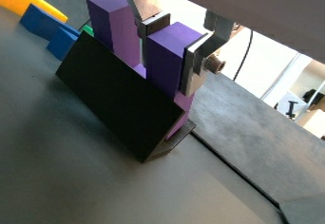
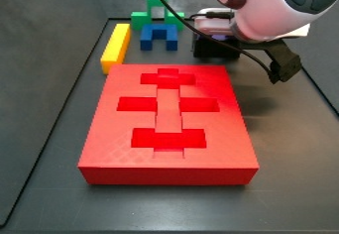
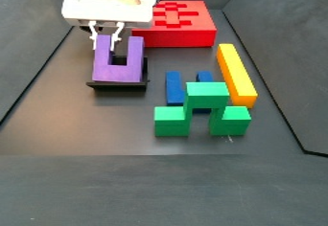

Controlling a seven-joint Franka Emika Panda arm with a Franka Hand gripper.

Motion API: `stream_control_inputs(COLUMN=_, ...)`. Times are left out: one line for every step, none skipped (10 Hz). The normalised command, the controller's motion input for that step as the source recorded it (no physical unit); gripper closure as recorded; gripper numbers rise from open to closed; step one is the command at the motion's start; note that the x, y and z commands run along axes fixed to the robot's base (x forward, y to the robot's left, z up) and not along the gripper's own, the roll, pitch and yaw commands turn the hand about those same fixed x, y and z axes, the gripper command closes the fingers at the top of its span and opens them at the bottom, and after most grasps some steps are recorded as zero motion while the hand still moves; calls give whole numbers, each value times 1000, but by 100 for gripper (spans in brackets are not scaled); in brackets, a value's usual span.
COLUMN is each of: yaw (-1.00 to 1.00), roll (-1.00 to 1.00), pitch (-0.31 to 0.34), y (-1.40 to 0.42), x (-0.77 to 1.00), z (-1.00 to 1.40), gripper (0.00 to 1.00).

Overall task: Pick up the purple object. Move up. Place the purple object on the fixture. Regrasp the purple object. Move to above the board. Insert the purple object.
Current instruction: Regrasp the purple object, then move to above the board.

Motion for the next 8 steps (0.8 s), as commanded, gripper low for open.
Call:
stream_control_inputs(yaw=0, roll=0, pitch=0, y=0, x=0, z=0, gripper=100)
stream_control_inputs(yaw=0, roll=0, pitch=0, y=0, x=0, z=0, gripper=100)
stream_control_inputs(yaw=0, roll=0, pitch=0, y=0, x=0, z=0, gripper=100)
stream_control_inputs(yaw=0, roll=0, pitch=0, y=0, x=0, z=0, gripper=100)
stream_control_inputs(yaw=0, roll=0, pitch=0, y=0, x=0, z=0, gripper=100)
stream_control_inputs(yaw=0, roll=0, pitch=0, y=0, x=0, z=0, gripper=100)
stream_control_inputs(yaw=0, roll=0, pitch=0, y=0, x=0, z=0, gripper=100)
stream_control_inputs(yaw=0, roll=0, pitch=0, y=0, x=0, z=1400, gripper=100)
